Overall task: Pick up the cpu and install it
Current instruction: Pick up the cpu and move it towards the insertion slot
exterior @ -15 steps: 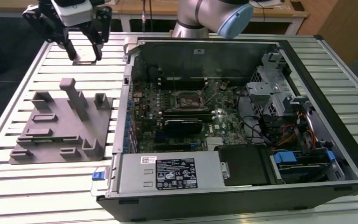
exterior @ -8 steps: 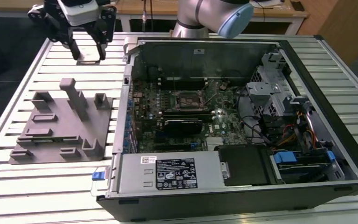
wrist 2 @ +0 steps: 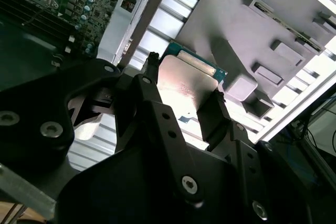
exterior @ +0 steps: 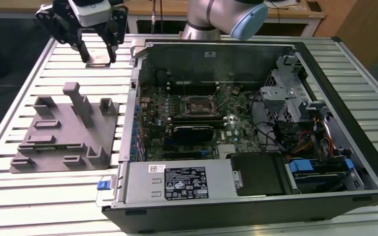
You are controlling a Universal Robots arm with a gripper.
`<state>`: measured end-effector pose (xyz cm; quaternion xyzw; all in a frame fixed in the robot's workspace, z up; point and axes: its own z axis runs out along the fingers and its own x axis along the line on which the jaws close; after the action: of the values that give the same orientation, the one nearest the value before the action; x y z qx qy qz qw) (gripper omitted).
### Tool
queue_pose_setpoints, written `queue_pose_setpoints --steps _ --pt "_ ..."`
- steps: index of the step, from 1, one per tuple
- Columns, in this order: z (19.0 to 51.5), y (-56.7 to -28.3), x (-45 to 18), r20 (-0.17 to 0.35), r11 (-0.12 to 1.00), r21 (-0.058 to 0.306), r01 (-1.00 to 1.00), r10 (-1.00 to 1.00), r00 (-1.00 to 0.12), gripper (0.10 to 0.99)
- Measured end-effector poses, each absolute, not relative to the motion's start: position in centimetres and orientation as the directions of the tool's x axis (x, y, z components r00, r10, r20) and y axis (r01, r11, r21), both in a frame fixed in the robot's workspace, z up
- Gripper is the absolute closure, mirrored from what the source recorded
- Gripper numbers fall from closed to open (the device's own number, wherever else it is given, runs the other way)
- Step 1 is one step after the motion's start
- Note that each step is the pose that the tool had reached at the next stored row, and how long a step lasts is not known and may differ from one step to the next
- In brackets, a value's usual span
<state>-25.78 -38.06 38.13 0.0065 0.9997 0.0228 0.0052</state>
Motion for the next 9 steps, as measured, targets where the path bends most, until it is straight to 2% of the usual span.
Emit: queue_pose_setpoints --steps 9 --pt "38.14 -37.89 -24.80 -0.010 0.999 0.046 0.013 0.013 -1.000 0.545"
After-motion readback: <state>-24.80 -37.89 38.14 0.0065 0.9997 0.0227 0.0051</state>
